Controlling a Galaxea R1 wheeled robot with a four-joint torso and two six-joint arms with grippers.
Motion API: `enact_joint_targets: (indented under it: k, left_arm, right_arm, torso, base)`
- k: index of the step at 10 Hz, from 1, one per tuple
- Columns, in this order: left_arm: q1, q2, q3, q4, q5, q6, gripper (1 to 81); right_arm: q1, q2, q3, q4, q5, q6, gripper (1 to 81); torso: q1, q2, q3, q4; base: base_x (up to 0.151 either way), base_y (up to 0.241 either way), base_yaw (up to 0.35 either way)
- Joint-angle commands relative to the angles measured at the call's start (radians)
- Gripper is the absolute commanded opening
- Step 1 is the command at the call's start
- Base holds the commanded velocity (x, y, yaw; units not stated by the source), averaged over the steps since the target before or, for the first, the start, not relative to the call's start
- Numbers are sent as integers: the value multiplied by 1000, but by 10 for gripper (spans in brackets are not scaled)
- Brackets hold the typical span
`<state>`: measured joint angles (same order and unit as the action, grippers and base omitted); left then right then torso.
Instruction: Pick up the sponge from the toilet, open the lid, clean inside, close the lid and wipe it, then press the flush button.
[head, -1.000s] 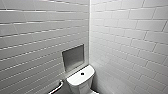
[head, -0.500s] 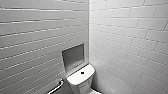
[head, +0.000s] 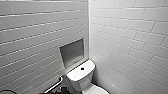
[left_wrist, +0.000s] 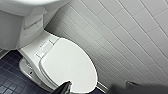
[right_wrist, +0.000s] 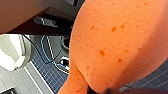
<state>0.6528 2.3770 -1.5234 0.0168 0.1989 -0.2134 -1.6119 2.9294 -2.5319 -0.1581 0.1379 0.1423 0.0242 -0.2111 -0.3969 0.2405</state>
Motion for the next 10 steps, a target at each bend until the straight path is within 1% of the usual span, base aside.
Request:
enact_joint_targets:
  k: [1,3,4,6,7,9,10]
  left_arm:
    - [-244,-16,25,-107,48,-4,811]
    - [-327,7,-18,-152,56,-15,811]
    - [-357,30,-58,-156,74,-15,811]
    - [-397,103,-167,-156,105,-21,811]
    - [-420,136,-213,-155,109,-34,811]
    - [-466,206,-309,-156,111,-35,811]
    - [-483,240,-352,-155,123,-35,811]
  right_arm:
    - [11,4,15,-17,-58,-3,10]
    - [10,6,15,-17,-58,-4,10]
    - [10,6,15,-17,-58,-4,10]
    - [8,7,15,-17,-58,-4,10]
    - [9,7,15,-17,-58,-4,10]
    - [11,9,15,-17,-58,-4,10]
    - [11,10,15,-18,-58,-4,10]
  torso:
    - [0,0,-31,0]
    - [0,0,-62,0]
    - [1,1,-79,0]
    - [1,1,-110,0]
    - [1,2,-126,0]
    - [2,3,-158,0]
    - [2,3,-174,0]
  base:
    - [0,0,0]
    - [0,0,0]
    - [0,0,0]
    - [0,0,0]
    - [0,0,0]
    - [0,0,0]
    - [0,0,0]
